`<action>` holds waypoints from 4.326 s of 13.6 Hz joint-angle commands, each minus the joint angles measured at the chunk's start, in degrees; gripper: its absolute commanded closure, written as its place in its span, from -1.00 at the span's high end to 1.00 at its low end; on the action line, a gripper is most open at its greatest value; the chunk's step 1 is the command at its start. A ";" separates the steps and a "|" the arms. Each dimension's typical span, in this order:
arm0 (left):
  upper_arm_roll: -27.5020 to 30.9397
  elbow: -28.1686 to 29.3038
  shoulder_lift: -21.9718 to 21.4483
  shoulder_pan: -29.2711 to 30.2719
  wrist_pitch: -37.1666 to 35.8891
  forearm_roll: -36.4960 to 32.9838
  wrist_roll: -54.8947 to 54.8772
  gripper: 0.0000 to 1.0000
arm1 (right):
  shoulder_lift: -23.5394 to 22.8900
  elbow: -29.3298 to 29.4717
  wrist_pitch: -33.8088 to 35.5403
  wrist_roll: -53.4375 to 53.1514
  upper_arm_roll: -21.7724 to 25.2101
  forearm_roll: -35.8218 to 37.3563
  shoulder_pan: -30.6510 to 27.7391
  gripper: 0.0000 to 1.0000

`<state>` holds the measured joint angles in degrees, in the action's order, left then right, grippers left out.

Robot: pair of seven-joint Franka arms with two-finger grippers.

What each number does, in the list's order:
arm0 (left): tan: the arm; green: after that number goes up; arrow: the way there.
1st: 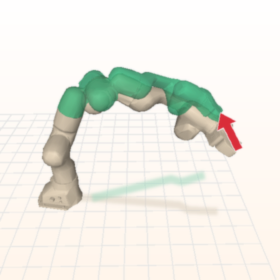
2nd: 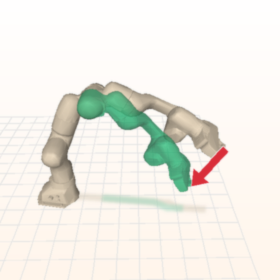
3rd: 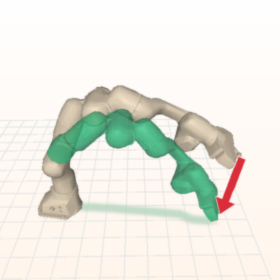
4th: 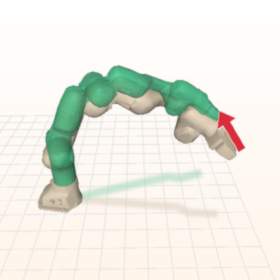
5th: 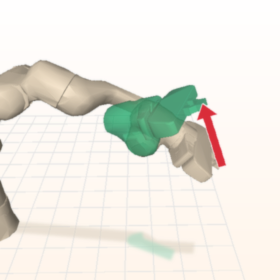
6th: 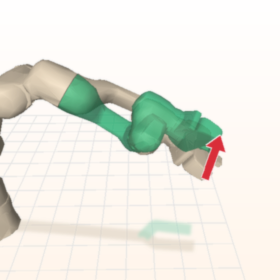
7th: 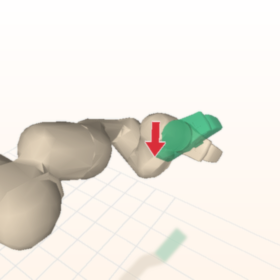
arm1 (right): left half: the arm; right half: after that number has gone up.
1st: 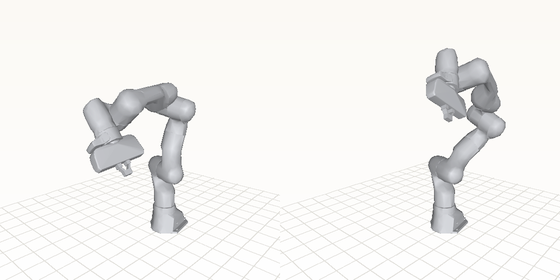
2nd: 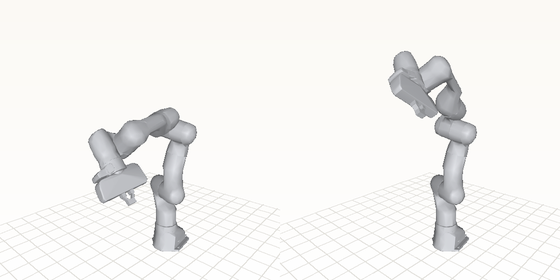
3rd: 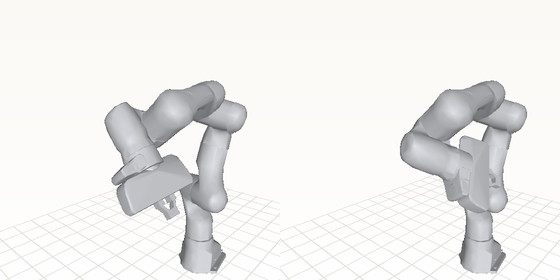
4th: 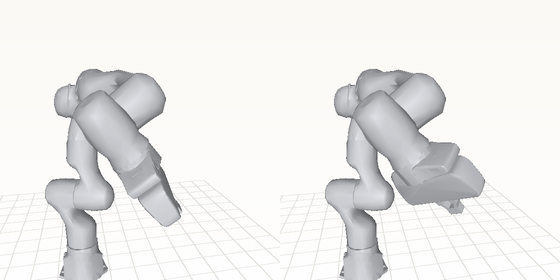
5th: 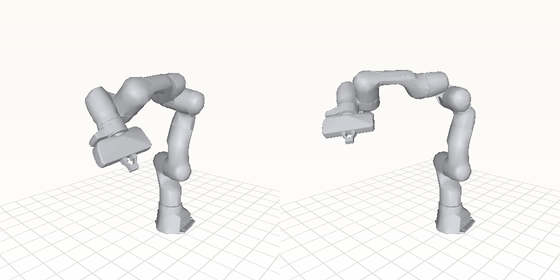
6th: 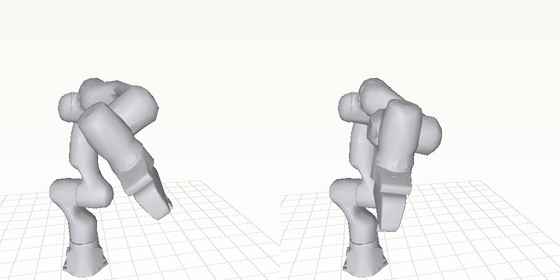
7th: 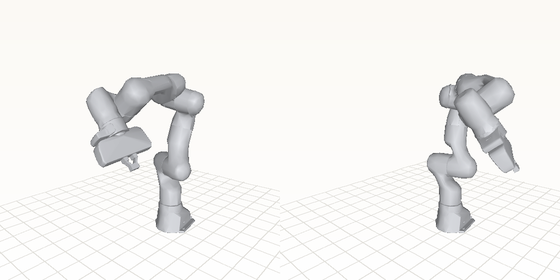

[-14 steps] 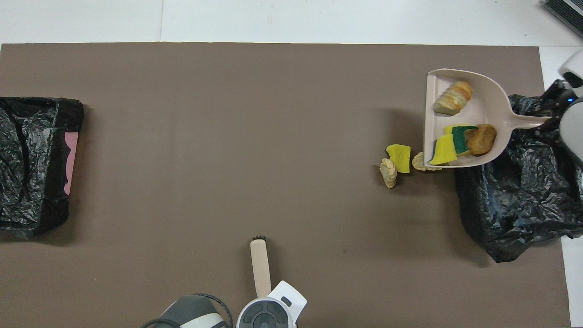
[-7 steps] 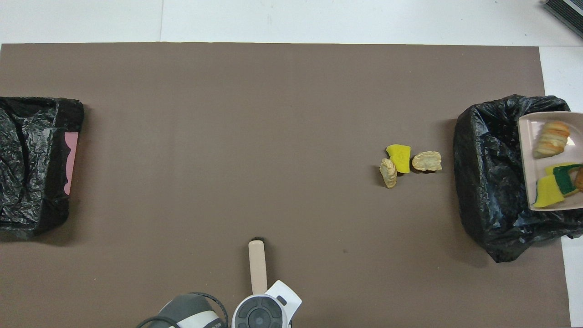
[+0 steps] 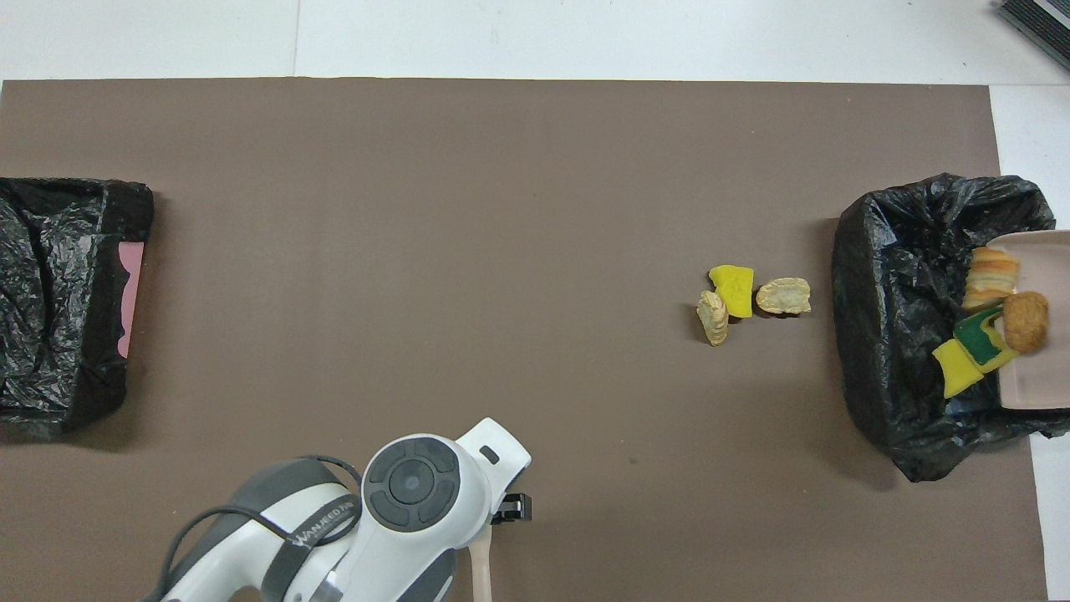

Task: Sweep and dump trash in bin
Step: 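Return the dustpan to the table center with the right gripper and release, then grasp the dustpan handle with the left gripper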

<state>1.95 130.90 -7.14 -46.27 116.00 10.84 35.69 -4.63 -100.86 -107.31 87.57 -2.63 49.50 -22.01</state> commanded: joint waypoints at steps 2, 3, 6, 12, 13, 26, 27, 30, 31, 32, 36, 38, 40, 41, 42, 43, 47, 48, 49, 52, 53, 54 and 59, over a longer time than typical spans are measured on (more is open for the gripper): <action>-0.28 -10.02 1.25 8.98 -6.73 -4.68 -9.29 1.00 | 4.97 -1.79 -0.89 4.35 -0.18 2.80 -2.34 -1.00; -0.28 -13.01 1.33 11.79 -9.10 -5.91 -12.72 1.00 | 6.11 -1.62 -1.06 5.75 -0.27 3.41 -3.38 -1.00; -0.28 -21.80 2.21 17.86 -13.94 -9.52 -21.43 1.00 | 6.91 -1.44 -0.97 6.21 -0.44 2.37 -3.22 -1.00; -0.02 -38.50 3.18 29.90 -25.88 -9.79 -35.66 1.00 | 6.82 -2.40 2.36 -2.04 -1.06 -16.33 4.86 -1.00; -0.02 -40.35 3.18 32.10 -28.00 -9.70 -38.48 1.00 | 6.21 -2.41 2.37 -4.14 -1.06 -18.19 5.65 -1.00; 0.34 -51.36 7.49 40.56 -33.03 -10.67 -45.54 1.00 | -3.63 -1.88 4.31 -71.08 -1.14 -47.46 27.96 -1.00; 0.34 -51.01 6.97 40.47 -32.50 -10.67 -45.62 1.00 | -4.33 -1.71 3.78 -76.62 -1.14 -47.74 30.42 -1.00; 0.16 -50.65 6.17 40.73 -33.20 -10.76 -45.27 1.00 | -8.81 1.63 2.46 -92.80 -1.14 -49.92 36.76 -1.00; 0.16 -50.48 6.00 40.65 -33.12 -10.76 -45.19 1.00 | -9.78 2.77 1.24 -96.93 -1.14 -53.42 37.64 -1.00; 0.16 -50.48 5.99 40.73 -33.11 -10.93 -45.10 1.00 | -11.53 4.08 0.01 -101.33 -1.14 -55.89 39.22 -1.00; 0.42 -50.48 5.99 42.05 -33.11 -11.20 -45.10 1.00 | -23.11 15.92 -0.37 -117.16 -1.06 -55.74 48.44 -1.00; 0.34 -50.48 5.99 41.79 -32.94 -11.20 -44.92 1.00 | -26.83 19.38 -0.71 -121.65 -0.97 -55.91 51.79 -1.00; 0.34 -50.48 5.99 41.61 -32.94 -11.20 -44.92 1.00 | -29.46 21.83 -1.59 -126.84 -1.06 -55.83 54.08 -1.00; 0.34 -50.48 5.99 41.44 -32.94 -11.20 -44.92 1.00 | -29.65 21.94 -2.46 -127.21 -1.06 -56.09 54.78 -1.00; 0.34 -50.48 5.99 41.26 -33.20 -11.20 -44.84 1.00 | -29.48 21.68 -3.08 -127.39 -1.14 -56.26 54.79 0.98; 0.34 -49.95 5.73 41.09 -33.55 -11.20 -44.75 1.00 | -29.48 21.67 -4.04 -127.13 -1.06 -56.44 54.79 1.00; 0.25 -47.93 4.59 41.08 -31.10 -10.76 -45.27 1.00 | -26.59 18.70 -1.25 -124.93 -1.23 -56.97 54.97 1.00; 0.25 -48.10 4.94 41.00 -30.40 -10.76 -45.45 1.00 | -25.62 17.90 0.59 -124.23 -1.84 -57.05 54.97 1.00; -0.19 -48.02 5.37 40.82 -29.43 -10.76 -45.28 1.00 | -25.17 17.29 2.87 -124.14 -2.63 -57.75 54.88 1.00; -0.89 -47.84 7.66 39.25 -24.70 -10.67 -44.92 1.00 | -21.41 12.21 6.32 -124.75 -3.51 -61.45 56.10 1.00; -0.89 -47.93 9.49 38.19 -23.11 -10.67 -44.66 1.00 | -19.74 9.49 5.45 -125.01 -3.60 -61.54 57.85 1.00; -0.89 -47.93 11.16 36.79 -21.62 -10.67 -44.14 1.00 | -18.33 7.54 5.09 -125.10 -3.61 -61.54 59.26 1.00; -0.89 -42.77 16.01 28.88 -10.74 -10.76 -34.04 1.00 | -9.64 -7.99 -2.27 -127.74 -3.69 -61.63 66.38 1.00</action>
<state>0.30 84.43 9.08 -14.47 100.36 0.34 -2.07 -20.83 -98.11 -104.24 -39.60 -6.21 -10.82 42.82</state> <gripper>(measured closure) 0.000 0.000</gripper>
